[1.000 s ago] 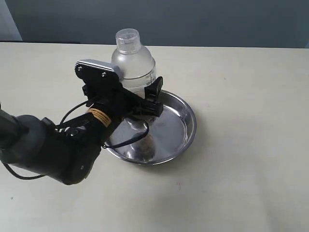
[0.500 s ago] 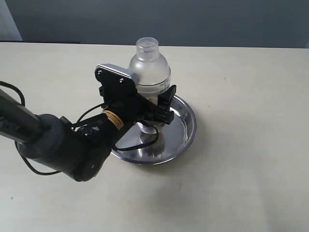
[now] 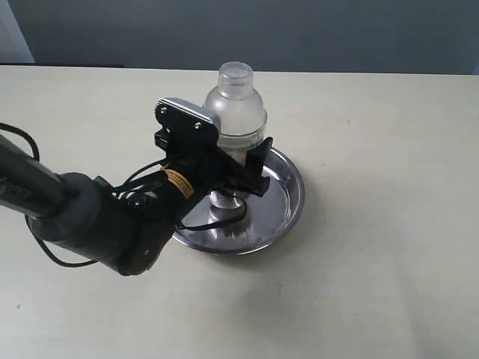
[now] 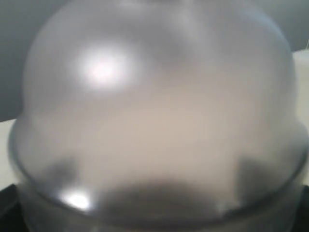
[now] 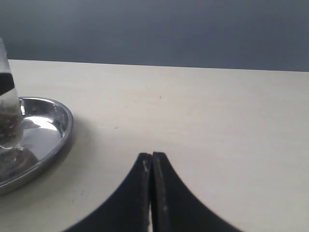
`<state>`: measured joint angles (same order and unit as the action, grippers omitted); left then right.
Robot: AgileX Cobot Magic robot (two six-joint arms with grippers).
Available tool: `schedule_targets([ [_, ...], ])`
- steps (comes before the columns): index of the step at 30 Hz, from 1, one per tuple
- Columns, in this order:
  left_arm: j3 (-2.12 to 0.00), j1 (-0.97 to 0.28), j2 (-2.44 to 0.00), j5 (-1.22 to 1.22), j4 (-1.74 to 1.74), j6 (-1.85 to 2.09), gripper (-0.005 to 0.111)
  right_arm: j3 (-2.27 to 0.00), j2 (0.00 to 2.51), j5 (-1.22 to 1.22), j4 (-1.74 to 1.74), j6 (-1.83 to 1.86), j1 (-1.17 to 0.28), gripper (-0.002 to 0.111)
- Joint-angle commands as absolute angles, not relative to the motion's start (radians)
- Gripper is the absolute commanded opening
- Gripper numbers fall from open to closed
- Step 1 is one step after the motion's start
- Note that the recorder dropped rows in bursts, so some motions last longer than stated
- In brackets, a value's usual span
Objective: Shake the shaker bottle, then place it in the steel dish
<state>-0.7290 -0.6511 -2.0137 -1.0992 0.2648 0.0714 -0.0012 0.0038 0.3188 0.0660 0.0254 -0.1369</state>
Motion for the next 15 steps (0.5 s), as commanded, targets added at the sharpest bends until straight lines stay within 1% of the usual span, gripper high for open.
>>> schedule_targets([
  [1,-0.736,-0.638,-2.011,-0.913,0.27,0.116,0.0,0.0,0.0,0.305,0.065,0.026,-0.14,-0.001],
  [3,-0.736,-0.638,-2.026,-0.95,0.245,0.132,0.0,0.0,0.0,0.305,0.065,0.026,-0.14,-0.001],
  [6,-0.736,-0.638,-2.054,-1.18,0.113,0.171,0.0,0.0,0.0,0.305,0.065,0.026,-0.14,-0.001],
  [7,-0.736,-0.638,-2.063,-1.221,0.072,0.16,0.0,0.0,0.0,0.305,0.065,0.026,-0.14,-0.001],
  [15,-0.736,-0.638,-2.073,-1.221,0.117,0.165,0.0,0.0,0.0,0.305,0.065,0.026,-0.14,-0.001],
])
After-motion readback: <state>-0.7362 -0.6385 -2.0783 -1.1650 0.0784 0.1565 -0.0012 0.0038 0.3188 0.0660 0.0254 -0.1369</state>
